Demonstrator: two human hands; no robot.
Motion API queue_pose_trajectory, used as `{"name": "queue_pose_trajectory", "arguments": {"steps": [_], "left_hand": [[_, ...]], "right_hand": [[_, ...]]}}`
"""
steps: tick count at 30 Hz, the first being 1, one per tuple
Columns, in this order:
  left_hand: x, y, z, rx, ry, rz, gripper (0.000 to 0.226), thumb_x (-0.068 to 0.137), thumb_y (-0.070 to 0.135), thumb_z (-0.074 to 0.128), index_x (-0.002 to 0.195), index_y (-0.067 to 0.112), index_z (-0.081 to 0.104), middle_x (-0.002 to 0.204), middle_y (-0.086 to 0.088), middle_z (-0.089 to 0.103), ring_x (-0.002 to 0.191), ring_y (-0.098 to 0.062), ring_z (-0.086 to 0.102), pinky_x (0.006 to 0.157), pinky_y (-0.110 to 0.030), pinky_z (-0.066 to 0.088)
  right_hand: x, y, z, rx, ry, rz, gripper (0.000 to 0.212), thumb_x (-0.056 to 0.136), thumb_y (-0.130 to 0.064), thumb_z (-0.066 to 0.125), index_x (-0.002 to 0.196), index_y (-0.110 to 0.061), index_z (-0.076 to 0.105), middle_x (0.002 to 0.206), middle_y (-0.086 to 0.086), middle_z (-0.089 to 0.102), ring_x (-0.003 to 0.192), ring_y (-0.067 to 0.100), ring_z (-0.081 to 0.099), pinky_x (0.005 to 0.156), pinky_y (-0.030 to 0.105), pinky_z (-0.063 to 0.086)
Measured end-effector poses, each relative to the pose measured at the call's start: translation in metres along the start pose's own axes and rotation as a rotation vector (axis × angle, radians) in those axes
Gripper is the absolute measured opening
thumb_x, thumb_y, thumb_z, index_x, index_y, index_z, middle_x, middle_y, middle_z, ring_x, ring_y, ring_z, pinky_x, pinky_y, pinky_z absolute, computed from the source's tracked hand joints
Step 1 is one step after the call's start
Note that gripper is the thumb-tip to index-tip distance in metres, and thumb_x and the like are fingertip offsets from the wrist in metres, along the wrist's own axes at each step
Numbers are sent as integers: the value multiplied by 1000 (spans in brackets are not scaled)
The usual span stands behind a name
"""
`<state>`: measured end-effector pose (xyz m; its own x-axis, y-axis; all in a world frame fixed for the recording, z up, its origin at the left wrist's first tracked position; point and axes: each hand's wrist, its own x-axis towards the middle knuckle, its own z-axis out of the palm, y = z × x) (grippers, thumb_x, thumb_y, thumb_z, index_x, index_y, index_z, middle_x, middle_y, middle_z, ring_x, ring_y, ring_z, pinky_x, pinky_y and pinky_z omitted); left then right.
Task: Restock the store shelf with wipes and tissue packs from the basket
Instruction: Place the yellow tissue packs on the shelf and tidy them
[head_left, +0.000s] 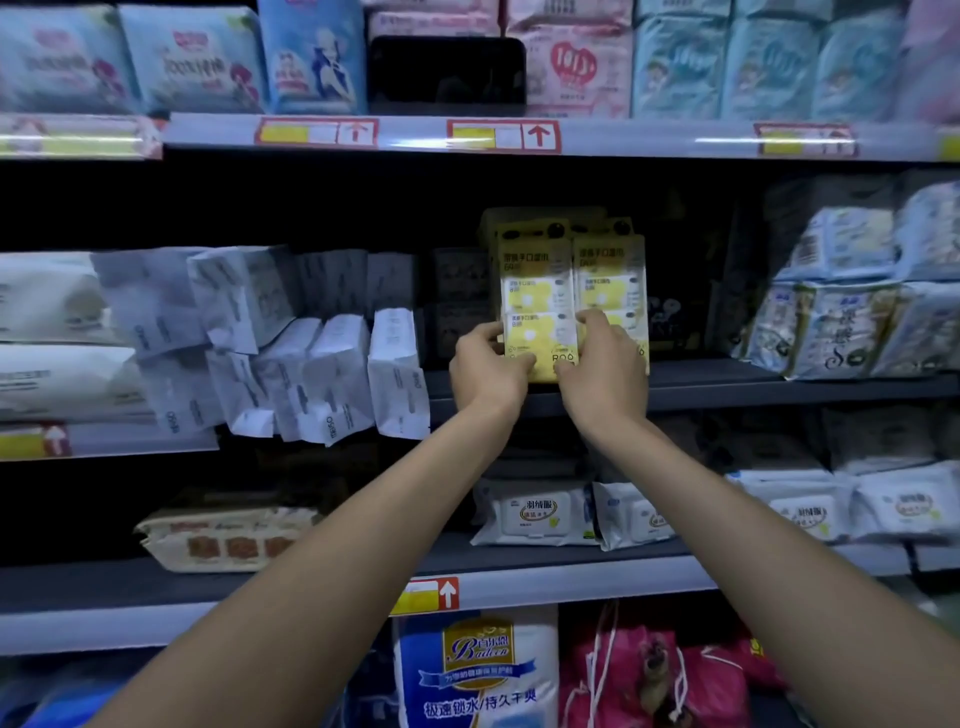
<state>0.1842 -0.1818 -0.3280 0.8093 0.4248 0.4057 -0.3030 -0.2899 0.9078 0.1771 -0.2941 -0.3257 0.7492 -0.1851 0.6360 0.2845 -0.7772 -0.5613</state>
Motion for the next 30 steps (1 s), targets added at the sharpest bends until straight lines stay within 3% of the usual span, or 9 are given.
{"name": "queue_pose_trajectory", "arguments": {"steps": [4, 10, 15, 19, 24, 27, 30], "left_hand": [[-13, 10, -12, 88, -53, 8, 61, 86, 21, 84, 142, 22, 59, 127, 1, 70, 111, -20, 68, 92, -39, 58], [-38, 32, -40, 310, -185, 138, 50, 91, 28, 74, 139, 28, 61, 136, -4, 64, 110, -18, 64, 82, -30, 50], [-69, 53, -83, 499, -259, 352, 61, 83, 50, 65, 141, 30, 59, 137, 6, 63, 119, -12, 62, 96, -39, 56], [-92, 65, -131, 765, -259, 514, 68, 89, 57, 62, 151, 34, 47, 149, 9, 51, 135, -14, 52, 100, -41, 54], [-110, 62, -196, 1080, -256, 577, 87, 91, 69, 56, 163, 38, 20, 170, 0, 25, 155, -22, 24, 121, -46, 33], [-111, 56, -239, 1212, -232, 525, 93, 89, 77, 49, 164, 41, 8, 173, 0, 10, 160, -23, 10, 127, -52, 19], [-111, 51, -287, 1296, -165, 488, 98, 81, 84, 35, 164, 41, 7, 173, -1, 12, 160, -25, 10, 127, -52, 18]], "right_hand": [[-5, -5, -17, -30, -69, 7, 55, 94, -22, 73, 143, -19, 48, 124, 8, 62, 107, 30, 63, 76, 38, 52], [-14, -11, -58, -66, -169, -61, 58, 94, -29, 73, 145, -22, 49, 140, 9, 54, 114, 31, 61, 84, 38, 51], [-32, -19, -89, -82, -232, -122, 72, 92, -41, 71, 154, -25, 38, 151, 9, 44, 134, 32, 50, 102, 44, 49], [-52, -27, -102, -95, -318, -185, 85, 89, -50, 71, 159, -27, 28, 159, 8, 33, 145, 30, 37, 111, 46, 43], [-83, -67, -94, -78, -445, -265, 100, 86, -59, 71, 162, -33, 12, 169, 6, 11, 156, 30, 13, 122, 49, 28], [-103, -100, -81, -50, -497, -351, 103, 87, -58, 71, 163, -33, 6, 171, 6, 4, 157, 30, 8, 124, 49, 25], [-125, -139, -65, 32, -539, -436, 99, 91, -52, 70, 163, -31, 7, 170, 2, 6, 156, 28, 13, 122, 48, 29]]}}
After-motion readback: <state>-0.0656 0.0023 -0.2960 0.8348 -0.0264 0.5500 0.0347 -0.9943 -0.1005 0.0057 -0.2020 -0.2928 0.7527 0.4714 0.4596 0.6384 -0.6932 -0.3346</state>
